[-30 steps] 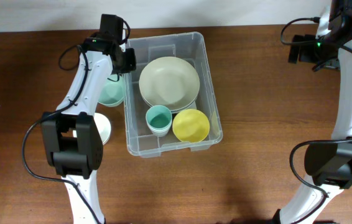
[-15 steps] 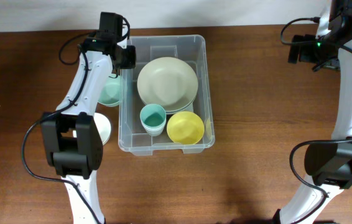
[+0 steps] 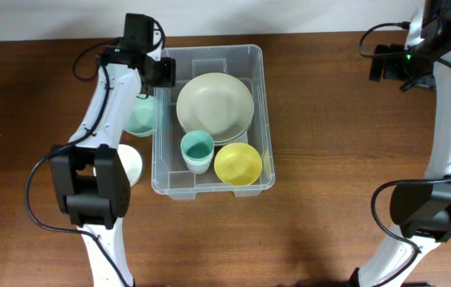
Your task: Pack container
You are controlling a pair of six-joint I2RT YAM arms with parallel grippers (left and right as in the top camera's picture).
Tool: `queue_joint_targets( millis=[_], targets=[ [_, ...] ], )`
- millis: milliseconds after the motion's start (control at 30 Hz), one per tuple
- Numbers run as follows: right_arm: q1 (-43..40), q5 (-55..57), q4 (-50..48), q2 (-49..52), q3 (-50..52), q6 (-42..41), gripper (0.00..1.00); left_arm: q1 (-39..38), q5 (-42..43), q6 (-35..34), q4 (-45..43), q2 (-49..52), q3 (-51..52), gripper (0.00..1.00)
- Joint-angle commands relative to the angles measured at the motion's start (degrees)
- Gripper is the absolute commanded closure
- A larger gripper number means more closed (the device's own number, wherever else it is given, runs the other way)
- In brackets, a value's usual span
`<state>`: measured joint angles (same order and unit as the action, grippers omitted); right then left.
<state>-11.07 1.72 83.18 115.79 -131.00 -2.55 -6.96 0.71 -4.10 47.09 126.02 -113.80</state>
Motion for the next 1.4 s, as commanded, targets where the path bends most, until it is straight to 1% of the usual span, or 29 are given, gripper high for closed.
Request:
queue_joint_targets(
  millis=[0, 67, 233, 300, 467, 567, 667, 733, 767, 800, 833, 900, 1167, 1300, 1367],
  targets=[
    [-0.22, 0.28, -0.02, -0.15, 0.2, 0.13, 0.01, 3.39, 0.74, -0.79, 1.92, -2.03, -3.45, 0.32],
    [-0.22, 0.31, -0.02, -0.15, 0.2, 0.13, 0.01, 5.07, 3.04, 0.02, 3.3, -2.78, -3.48, 0.32],
    [-0.22, 0.28, -0.02, -0.15, 0.2, 0.13, 0.01, 8.92, 5.33, 0.31, 5.31, -3.26, -3.48, 0.31],
    [-0.22, 0.31, -0.02, -0.15, 0.2, 0.13, 0.01, 11.98, 9.44, 0.26, 5.51, -3.26, -3.48, 0.31],
    [-0.22, 0.28, -0.02, -0.15, 0.2, 0.13, 0.01, 15.91, 17.64, 0.33, 5.7, -3.26, -3.48, 0.3],
    [-0.22, 0.28, -0.02, -0.15, 0.2, 0.13, 0.01, 15.82, 17.81, 0.59, 5.68, -3.26, -3.48, 0.3],
    [-0.22, 0.28, -0.02, -0.15, 0.2, 0.13, 0.01, 14.16, 17.44, 2.49, 5.62, -3.26, -3.48, 0.31],
    [-0.22, 0.28, -0.02, -0.15, 0.2, 0.13, 0.01, 13.53, 16.11, 2.1, 5.09, -3.26, -3.48, 0.4],
    [-0.22, 0.28, -0.02, -0.15, 0.2, 0.13, 0.01, 13.49, 14.23, -1.81, 4.72, -3.26, -3.48, 0.71],
    [-0.22, 0.28, -0.02, -0.15, 0.2, 0.13, 0.01, 13.53, 12.98, -5.05, 4.79, -3.26, -3.48, 0.95],
    [-0.22, 0.28, -0.02, -0.15, 0.2, 0.13, 0.01, 13.66, 12.26, -6.99, 4.85, -3.26, -3.48, 0.99],
    [-0.22, 0.28, -0.02, -0.15, 0.2, 0.13, 0.01, 13.88, 11.26, -10.51, 5.03, -3.26, -3.48, 1.0],
    [-0.22, 0.28, -0.02, -0.15, 0.2, 0.13, 0.01, 13.88, 10.78, -12.07, 5.07, -3.26, -3.48, 1.0],
    [-0.22, 0.28, -0.02, -0.15, 0.2, 0.13, 0.01, 13.68, 10.58, -15.45, 5.31, -3.15, -3.39, 1.0],
    [-0.22, 0.28, -0.02, -0.15, 0.2, 0.13, 0.01, 13.2, 10.38, -16.06, 5.22, -3.13, -3.15, 0.99]
  ],
)
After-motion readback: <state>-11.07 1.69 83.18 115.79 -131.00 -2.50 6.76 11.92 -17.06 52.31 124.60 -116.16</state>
